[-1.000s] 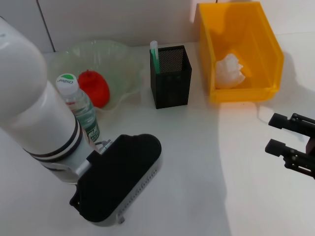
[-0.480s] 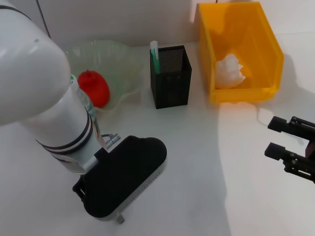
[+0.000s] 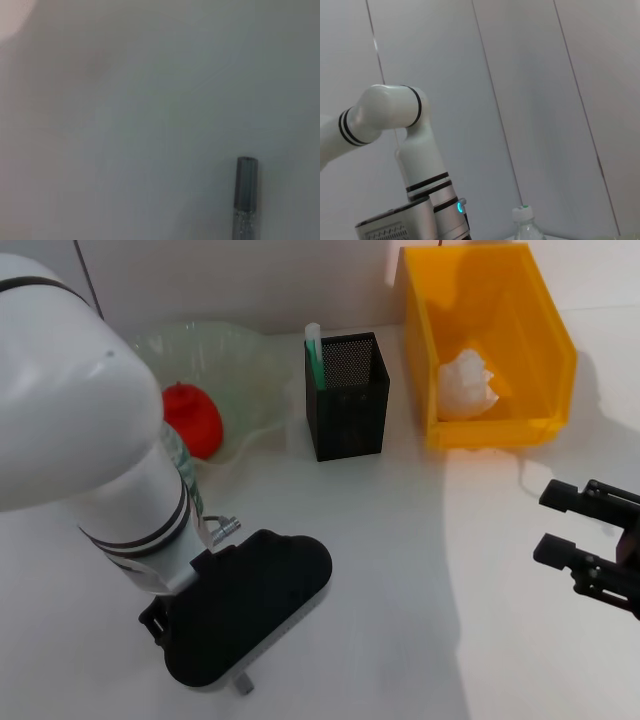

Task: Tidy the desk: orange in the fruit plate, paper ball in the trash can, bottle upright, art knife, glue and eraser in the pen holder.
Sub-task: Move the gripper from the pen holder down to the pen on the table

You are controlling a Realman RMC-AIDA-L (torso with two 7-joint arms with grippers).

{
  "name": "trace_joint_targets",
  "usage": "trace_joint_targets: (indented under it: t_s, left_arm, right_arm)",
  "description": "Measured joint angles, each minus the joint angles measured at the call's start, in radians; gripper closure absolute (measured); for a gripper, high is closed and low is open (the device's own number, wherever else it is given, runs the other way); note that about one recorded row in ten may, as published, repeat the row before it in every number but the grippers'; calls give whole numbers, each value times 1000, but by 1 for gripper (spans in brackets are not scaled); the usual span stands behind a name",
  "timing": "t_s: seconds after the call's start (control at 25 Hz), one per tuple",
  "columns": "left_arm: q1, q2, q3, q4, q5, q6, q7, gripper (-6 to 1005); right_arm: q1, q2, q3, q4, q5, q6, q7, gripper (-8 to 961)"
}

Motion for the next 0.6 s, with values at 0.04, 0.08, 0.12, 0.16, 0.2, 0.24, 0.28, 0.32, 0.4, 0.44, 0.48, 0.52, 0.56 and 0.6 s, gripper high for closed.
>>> trace_joint_targets:
  t_s: [0.04, 0.08, 0.12, 0.16, 0.2, 0.24, 0.28, 0.32, 0.4, 0.44, 0.48, 0.52, 0.56, 0.6]
  left_arm:
    - [0, 0, 0, 0, 0, 0, 0, 365]
    - [0, 0, 0, 0, 0, 0, 0, 367]
    - [-10, 5, 14, -7, 6, -21, 3, 369]
    - [-10, 5, 14, -7, 6, -21, 3, 370]
    - [-11, 7, 21, -11, 7, -24, 3, 372]
    - [-11, 7, 21, -11, 7, -24, 3, 373]
    - [-11, 7, 21, -11, 7, -24, 3, 375]
    - [-15, 8, 34, -24, 11, -30, 4, 376]
    - [-16, 8, 43, -32, 12, -35, 5, 380]
    - [-16, 8, 43, -32, 12, -35, 5, 381]
    - [-16, 8, 43, -32, 12, -35, 5, 383]
    - [-17, 8, 51, -41, 12, -44, 5, 384]
    - [-19, 7, 53, -44, 14, -47, 5, 386]
    - [-19, 6, 56, -46, 15, -48, 6, 387]
  right_arm:
    - [-1, 1, 0, 0, 0, 0, 0, 330]
    - [-1, 2, 0, 0, 0, -1, 0, 330]
    - [-2, 3, 2, 0, 0, -2, 0, 330]
    - [-2, 4, 3, 0, 0, -3, 0, 330]
    - [-2, 4, 3, 0, 0, -3, 0, 330]
    - [-3, 4, 4, 0, 0, -4, 0, 329]
    - [-3, 5, 4, 0, 0, -5, 0, 329]
    - [-3, 5, 4, 0, 0, -7, -1, 329]
    - [-3, 6, 4, 0, 0, -9, -3, 329]
    - [-3, 6, 4, 0, 0, -10, -4, 329]
    - [-3, 6, 4, 0, 0, -10, -5, 329]
    - [-3, 6, 4, 0, 0, -10, -5, 329]
    - [-3, 6, 4, 0, 0, -10, -5, 329]
    - [-3, 6, 4, 0, 0, -10, -5, 329]
